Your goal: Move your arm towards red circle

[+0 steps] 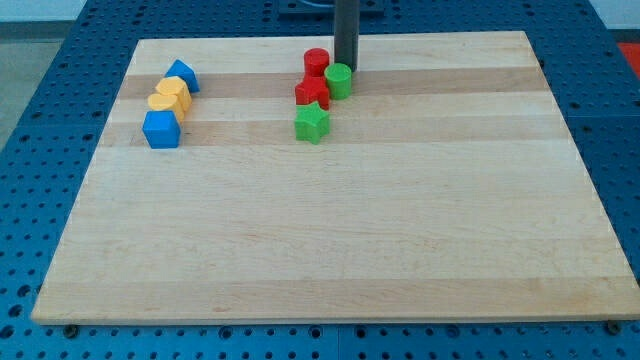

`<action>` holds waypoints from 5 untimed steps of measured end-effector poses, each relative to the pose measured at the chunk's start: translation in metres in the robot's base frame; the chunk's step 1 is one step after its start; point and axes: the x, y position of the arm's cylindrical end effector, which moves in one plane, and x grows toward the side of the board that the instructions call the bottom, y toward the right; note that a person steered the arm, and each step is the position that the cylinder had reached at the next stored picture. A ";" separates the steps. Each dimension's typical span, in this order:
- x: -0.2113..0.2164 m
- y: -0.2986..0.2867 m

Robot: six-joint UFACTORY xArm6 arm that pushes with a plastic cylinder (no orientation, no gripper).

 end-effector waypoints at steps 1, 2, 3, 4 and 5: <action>0.008 -0.024; 0.021 -0.033; 0.043 0.028; 0.069 0.061; 0.143 0.067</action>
